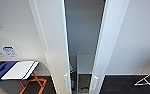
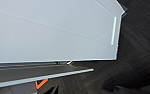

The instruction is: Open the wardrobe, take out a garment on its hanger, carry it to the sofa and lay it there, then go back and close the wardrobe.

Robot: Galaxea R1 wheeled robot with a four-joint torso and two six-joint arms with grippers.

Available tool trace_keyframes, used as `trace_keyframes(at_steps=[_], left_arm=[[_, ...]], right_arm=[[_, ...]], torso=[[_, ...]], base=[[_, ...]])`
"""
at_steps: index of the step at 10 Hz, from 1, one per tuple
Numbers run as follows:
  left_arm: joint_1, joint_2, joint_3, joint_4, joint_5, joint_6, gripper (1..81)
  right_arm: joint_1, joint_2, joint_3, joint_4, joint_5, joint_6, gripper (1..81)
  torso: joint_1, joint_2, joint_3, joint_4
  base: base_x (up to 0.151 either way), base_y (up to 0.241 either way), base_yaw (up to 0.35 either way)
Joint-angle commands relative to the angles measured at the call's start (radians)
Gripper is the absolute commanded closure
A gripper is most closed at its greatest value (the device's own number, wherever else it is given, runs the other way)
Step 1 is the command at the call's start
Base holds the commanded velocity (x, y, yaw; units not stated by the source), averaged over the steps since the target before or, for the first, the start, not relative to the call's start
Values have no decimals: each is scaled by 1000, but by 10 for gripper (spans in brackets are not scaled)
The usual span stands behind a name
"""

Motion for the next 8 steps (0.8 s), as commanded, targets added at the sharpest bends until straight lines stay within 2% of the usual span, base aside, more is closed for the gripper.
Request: trace_keyframes(at_steps=[1, 3, 5, 7, 8], left_arm=[[81, 47, 9, 233, 5, 8, 10], [207, 124, -69, 427, -3, 8, 10], [309, 181, -169, 581, -80, 10, 10], [401, 227, -268, 703, -118, 17, 10], [439, 242, -308, 728, -167, 20, 10]], right_arm=[[-8, 15, -46, -138, -11, -2, 10], [-106, 97, -224, -264, -11, -16, 10], [-210, 188, -390, -309, -10, -25, 10], [-310, 209, -444, -372, -1, -25, 10], [-353, 214, -444, -404, -10, -39, 10]], torso=[[0, 0, 0, 0], [0, 0, 0, 0], [0, 0, 0, 0], [0, 0, 0, 0], [0, 0, 0, 0]], base=[[0, 0, 0], [0, 0, 0], [0, 0, 0], [0, 0, 0], [0, 0, 0]])
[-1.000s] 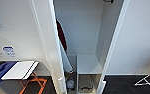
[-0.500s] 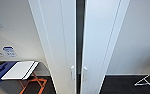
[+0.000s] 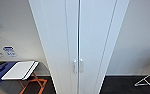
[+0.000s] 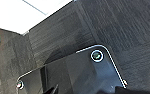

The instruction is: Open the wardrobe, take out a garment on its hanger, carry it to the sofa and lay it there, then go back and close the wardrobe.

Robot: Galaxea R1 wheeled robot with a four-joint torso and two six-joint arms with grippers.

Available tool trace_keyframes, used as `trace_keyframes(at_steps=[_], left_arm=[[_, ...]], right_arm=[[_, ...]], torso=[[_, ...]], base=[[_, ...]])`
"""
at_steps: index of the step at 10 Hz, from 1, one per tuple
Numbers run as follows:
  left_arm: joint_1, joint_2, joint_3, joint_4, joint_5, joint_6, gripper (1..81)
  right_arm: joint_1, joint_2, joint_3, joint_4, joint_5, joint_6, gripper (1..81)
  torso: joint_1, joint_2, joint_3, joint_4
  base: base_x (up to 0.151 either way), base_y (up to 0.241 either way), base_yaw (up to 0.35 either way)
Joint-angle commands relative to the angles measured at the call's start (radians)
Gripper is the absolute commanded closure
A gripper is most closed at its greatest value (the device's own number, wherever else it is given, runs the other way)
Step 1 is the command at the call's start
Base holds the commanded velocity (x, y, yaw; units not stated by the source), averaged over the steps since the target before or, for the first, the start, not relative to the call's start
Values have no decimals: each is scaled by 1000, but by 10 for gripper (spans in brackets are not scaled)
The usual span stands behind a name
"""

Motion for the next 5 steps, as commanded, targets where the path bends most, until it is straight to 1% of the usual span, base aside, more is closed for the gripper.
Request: trace_keyframes(at_steps=[1, 3, 5], left_arm=[[67, 77, -93, 178, -92, 16, 10], [121, 105, -148, 179, -85, 16, 10], [149, 134, -179, 179, -79, 16, 10]], right_arm=[[-115, 73, -55, -163, -10, -63, 10], [-184, 94, -58, -171, -28, -155, 10], [-224, 124, -53, -174, -96, -172, 10]], torso=[[0, 0, 0, 0], [0, 0, 0, 0], [-2, -1, 1, 0]], base=[[0, 0, 0], [0, 0, 0], [0, 0, 0]])
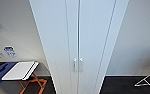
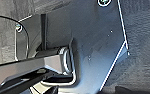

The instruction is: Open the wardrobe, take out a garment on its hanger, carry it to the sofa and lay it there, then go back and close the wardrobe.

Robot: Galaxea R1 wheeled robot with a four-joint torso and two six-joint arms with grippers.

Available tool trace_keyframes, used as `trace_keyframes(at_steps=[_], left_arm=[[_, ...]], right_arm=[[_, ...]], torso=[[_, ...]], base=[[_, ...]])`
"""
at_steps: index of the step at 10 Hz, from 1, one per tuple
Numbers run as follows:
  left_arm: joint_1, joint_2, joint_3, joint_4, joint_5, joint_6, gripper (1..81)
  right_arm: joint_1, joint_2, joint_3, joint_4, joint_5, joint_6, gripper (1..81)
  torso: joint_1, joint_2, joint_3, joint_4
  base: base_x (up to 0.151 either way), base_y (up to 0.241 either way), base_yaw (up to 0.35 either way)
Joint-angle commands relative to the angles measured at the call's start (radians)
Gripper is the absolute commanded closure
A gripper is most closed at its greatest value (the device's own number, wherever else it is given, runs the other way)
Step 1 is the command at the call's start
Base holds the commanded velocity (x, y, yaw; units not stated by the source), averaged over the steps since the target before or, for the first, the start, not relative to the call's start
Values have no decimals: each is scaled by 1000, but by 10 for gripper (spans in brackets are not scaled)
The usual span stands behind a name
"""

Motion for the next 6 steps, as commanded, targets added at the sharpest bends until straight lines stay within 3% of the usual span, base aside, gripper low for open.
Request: trace_keyframes(at_steps=[1, 3, 6], left_arm=[[-8, 37, -18, 23, 53, 3, 10], [-8, 71, -20, 16, 145, 1, 10], [-14, 77, -20, 11, 147, -2, 10]], right_arm=[[-28, 46, -5, -36, -104, -33, 10], [-48, 66, -2, -37, -136, -33, 10], [-51, 83, 3, -57, -136, -41, 10]], torso=[[0, 0, 0, 0], [0, -1, 1, 0], [-1, -1, 1, 0]], base=[[0, 0, 0], [0, 0, 0], [0, 0, 0]])
